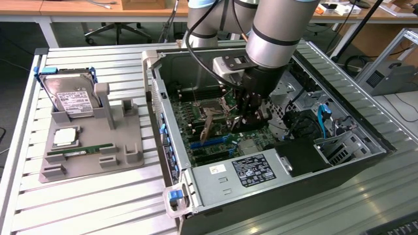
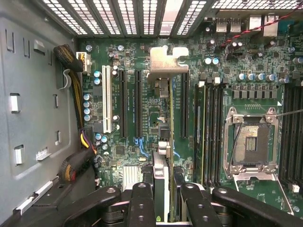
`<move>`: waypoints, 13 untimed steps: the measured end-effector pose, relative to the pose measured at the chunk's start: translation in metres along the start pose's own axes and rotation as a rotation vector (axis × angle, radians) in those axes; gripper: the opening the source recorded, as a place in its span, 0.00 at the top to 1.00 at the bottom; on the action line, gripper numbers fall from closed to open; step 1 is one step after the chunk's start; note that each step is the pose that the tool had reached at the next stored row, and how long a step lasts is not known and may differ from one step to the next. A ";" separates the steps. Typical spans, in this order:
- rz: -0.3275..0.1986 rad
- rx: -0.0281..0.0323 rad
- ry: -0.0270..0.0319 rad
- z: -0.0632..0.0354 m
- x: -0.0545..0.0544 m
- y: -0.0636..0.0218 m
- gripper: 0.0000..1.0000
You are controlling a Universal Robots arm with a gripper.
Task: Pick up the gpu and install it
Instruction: 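Insert the gpu into the slot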
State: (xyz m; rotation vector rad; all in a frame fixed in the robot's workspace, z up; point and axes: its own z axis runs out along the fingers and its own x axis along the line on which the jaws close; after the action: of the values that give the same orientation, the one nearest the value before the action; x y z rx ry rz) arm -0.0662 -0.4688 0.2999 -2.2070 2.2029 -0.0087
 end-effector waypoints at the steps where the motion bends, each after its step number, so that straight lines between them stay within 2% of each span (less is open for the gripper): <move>1: 0.000 0.0000 0.0000 0.0000 0.000 0.0003 0.73; 13: 0.000 0.0000 0.0000 -0.0001 0.000 0.0045 0.73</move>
State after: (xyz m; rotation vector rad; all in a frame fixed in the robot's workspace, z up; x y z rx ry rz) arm -0.0707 -0.4688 0.2998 -2.2070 2.2029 -0.0087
